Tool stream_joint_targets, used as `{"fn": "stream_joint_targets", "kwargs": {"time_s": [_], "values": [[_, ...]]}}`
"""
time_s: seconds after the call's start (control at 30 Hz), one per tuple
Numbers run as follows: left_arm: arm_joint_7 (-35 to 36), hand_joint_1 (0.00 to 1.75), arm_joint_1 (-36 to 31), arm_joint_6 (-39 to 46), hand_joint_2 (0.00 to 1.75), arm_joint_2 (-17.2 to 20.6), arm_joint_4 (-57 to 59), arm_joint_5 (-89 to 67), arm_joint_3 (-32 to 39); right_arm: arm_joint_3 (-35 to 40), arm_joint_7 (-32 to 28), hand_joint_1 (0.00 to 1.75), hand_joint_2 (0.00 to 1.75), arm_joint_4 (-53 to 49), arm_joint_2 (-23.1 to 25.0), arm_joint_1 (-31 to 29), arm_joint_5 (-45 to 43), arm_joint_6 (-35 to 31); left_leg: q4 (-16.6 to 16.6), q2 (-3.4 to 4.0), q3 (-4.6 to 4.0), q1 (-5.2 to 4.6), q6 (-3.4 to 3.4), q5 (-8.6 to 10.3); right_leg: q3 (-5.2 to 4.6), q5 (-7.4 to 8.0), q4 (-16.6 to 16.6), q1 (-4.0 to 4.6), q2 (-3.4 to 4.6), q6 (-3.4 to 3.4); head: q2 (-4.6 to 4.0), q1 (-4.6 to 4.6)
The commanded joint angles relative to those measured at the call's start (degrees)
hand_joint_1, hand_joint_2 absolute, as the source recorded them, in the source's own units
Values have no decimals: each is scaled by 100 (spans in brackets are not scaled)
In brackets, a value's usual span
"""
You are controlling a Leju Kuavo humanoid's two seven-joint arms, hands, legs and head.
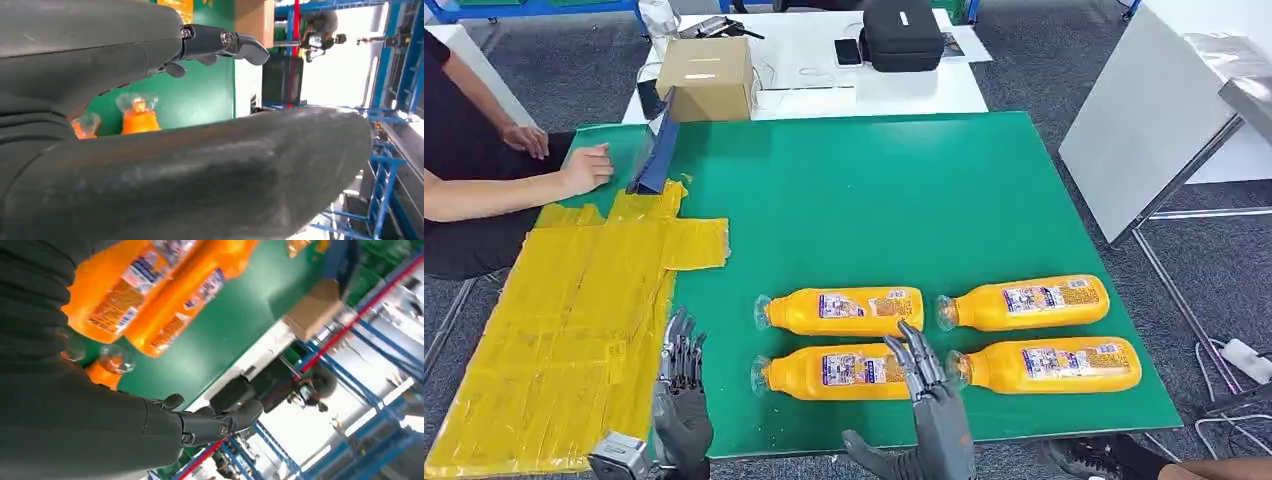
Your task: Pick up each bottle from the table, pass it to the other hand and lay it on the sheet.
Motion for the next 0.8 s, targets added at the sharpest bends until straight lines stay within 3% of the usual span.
{"fn": "stream_joint_targets", "kwargs": {"time_s": [0.03,0.07,0.1,0.23,0.53,0.8], "values": [[15,0,-1,3,0,145,74,48,-401,142,603,0,175,250,-680,-377,41,797,-5,2,20,1,-1,-5,19,-1,-8,-1,19,-9,0,0],[15,0,-15,-53,0,160,96,88,-388,98,653,0,175,363,-791,-428,-47,953,-6,1,21,-2,1,-3,21,-1,-9,-5,19,-9,0,0],[15,0,-39,-95,175,179,136,93,-389,31,720,0,175,545,-867,-513,-211,1148,-8,3,31,1,0,-6,31,-2,-14,-1,27,-13,0,0],[15,0,-150,-264,175,188,330,117,-385,-259,738,0,175,1321,-905,-914,-342,1539,-14,2,32,0,2,0,33,6,-22,-2,22,-8,0,0],[15,0,-297,-493,175,202,556,153,-359,-697,855,0,175,2026,-1157,-1689,-205,2396,-10,8,23,-7,10,6,22,13,-16,-9,26,1,0,-2],[15,0,-324,-530,175,209,558,186,-339,-803,753,0,175,2240,-1089,-2033,-173,2510,-8,1,29,-7,12,7,29,10,-14,-8,22,0,0,-2]]}}
